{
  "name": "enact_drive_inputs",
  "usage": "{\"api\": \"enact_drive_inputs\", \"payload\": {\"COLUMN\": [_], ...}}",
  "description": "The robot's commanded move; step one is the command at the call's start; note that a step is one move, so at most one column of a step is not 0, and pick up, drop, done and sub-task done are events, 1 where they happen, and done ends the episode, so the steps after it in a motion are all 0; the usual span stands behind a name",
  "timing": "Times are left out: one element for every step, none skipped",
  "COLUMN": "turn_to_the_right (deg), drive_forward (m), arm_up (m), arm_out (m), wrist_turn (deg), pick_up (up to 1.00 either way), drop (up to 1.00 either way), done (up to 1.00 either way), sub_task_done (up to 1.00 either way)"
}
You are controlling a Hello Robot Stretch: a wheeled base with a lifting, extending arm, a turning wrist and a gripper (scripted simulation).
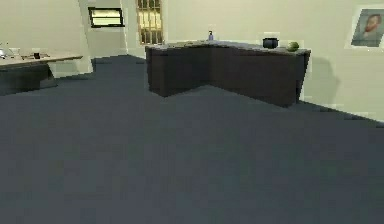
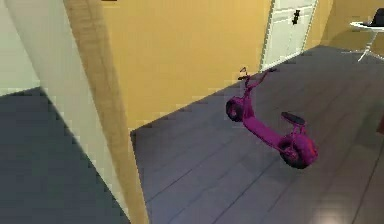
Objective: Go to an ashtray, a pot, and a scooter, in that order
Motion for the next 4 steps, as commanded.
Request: {"api": "enact_drive_inputs", "payload": {"turn_to_the_right": [3.0, 0.0, 18.0, 0.0], "drive_forward": [0.0, 0.5, 0.0, 1.0], "arm_up": [0.0, 0.0, 0.0, 0.0], "arm_out": [0.0, 0.0, 0.0, 0.0], "wrist_turn": [0.0, 0.0, 0.0, 0.0], "pick_up": [0.0, 0.0, 0.0, 0.0], "drop": [0.0, 0.0, 0.0, 0.0], "done": [0.0, 0.0, 0.0, 0.0], "sub_task_done": [0.0, 0.0, 0.0, 0.0]}}
